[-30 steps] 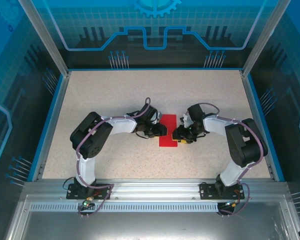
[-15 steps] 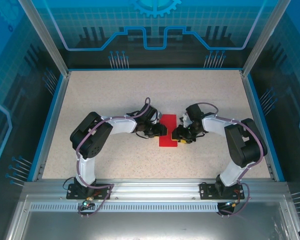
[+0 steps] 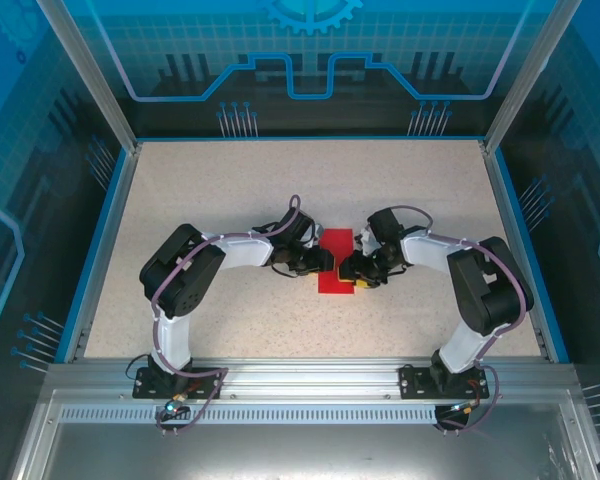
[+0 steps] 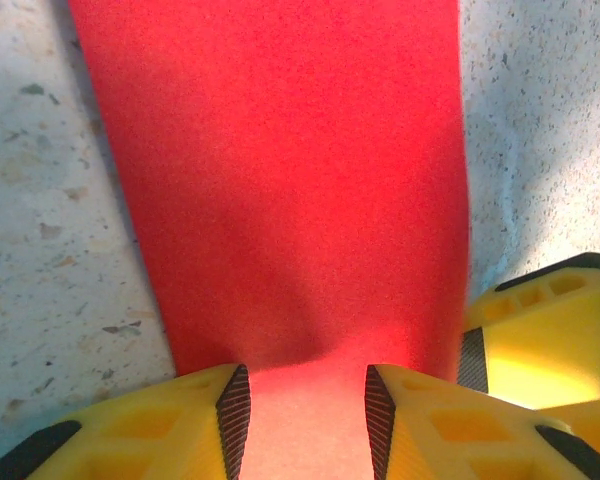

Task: Fold a paper plane with a square sheet of paper (fold left side to right side)

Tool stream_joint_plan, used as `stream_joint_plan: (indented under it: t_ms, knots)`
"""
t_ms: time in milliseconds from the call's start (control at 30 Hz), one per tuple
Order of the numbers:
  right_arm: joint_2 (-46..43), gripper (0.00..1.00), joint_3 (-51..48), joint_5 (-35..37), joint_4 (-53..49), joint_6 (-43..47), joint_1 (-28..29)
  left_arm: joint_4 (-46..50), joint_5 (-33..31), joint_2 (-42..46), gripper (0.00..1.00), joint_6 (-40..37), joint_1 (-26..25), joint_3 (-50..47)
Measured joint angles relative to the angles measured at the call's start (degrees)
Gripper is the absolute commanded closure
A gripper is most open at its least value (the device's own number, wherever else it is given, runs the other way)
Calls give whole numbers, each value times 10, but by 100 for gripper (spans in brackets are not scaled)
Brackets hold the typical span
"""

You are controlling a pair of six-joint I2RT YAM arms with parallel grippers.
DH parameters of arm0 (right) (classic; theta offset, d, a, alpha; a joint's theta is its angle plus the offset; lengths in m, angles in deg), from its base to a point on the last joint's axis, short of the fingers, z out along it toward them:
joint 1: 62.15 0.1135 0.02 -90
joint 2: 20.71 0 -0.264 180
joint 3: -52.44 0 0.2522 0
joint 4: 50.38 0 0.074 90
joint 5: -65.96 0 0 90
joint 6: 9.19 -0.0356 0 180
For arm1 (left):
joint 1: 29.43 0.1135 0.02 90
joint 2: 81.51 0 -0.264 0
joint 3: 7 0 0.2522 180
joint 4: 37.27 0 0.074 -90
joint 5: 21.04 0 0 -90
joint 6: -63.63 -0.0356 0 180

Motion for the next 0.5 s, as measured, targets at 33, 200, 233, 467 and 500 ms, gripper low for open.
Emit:
stream_joint_plan:
  t_ms: [33, 200, 233, 467, 500]
  knots:
    - [0, 55, 0, -2, 1, 0, 0, -1, 0, 0, 61, 0, 0, 0]
    - [0, 55, 0, -3, 2, 0, 0, -3, 0, 0, 60, 0, 0, -1]
    - [0, 55, 0, -3, 2, 0, 0, -3, 0, 1, 60, 0, 0, -2]
    - [1, 55, 0, -30, 13, 3, -23, -20, -1, 7, 60, 1, -1, -14]
    - [3, 55, 0, -37, 18, 3, -31, -23, -1, 9, 59, 1, -1, -16]
